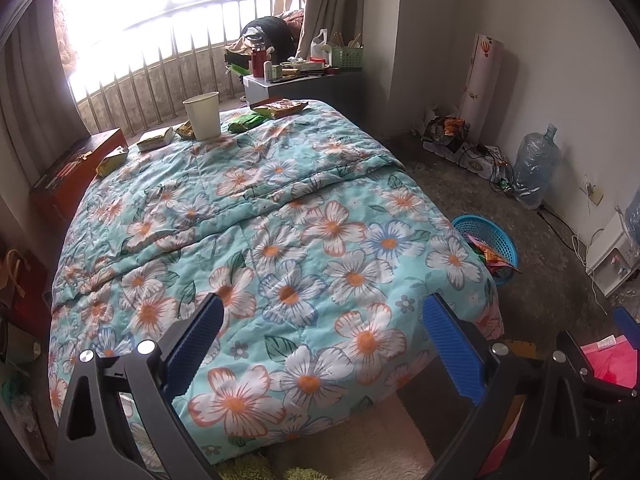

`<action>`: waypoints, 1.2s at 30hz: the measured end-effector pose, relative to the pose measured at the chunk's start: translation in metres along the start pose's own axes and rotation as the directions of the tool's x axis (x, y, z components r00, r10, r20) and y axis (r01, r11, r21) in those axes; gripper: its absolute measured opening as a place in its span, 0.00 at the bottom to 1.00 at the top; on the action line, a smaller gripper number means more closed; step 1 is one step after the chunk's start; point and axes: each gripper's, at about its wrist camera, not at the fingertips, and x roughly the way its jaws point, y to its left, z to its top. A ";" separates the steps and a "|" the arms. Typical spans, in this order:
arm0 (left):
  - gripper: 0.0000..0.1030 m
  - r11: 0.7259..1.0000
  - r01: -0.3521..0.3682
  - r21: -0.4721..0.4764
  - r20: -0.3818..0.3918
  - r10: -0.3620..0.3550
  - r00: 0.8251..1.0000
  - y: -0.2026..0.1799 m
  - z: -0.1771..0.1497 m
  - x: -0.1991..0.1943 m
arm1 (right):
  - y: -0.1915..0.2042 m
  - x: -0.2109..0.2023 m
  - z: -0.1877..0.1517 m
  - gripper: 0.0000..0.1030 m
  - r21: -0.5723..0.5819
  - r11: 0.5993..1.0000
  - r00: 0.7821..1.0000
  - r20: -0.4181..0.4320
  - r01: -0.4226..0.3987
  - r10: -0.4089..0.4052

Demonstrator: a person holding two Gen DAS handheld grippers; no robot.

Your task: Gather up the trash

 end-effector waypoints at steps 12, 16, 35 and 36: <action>0.95 1.000 0.001 -0.004 0.000 -0.001 1.000 0.002 0.000 0.000 | 0.003 -0.002 0.004 0.92 -0.005 1.000 1.000 0.005 0.000 0.000; 0.95 1.000 0.001 -0.003 0.000 -0.001 1.000 0.002 0.000 -0.001 | 0.003 -0.002 0.003 0.92 -0.003 1.000 1.000 0.004 0.001 -0.001; 0.95 1.000 0.004 -0.007 -0.001 -0.004 1.000 0.002 -0.001 -0.001 | 0.007 -0.003 0.005 0.92 -0.004 1.000 1.000 0.006 0.001 -0.001; 0.95 1.000 0.003 -0.007 -0.001 -0.003 1.000 0.002 -0.001 -0.001 | 0.007 -0.002 0.006 0.92 -0.004 1.000 1.000 0.006 0.000 0.000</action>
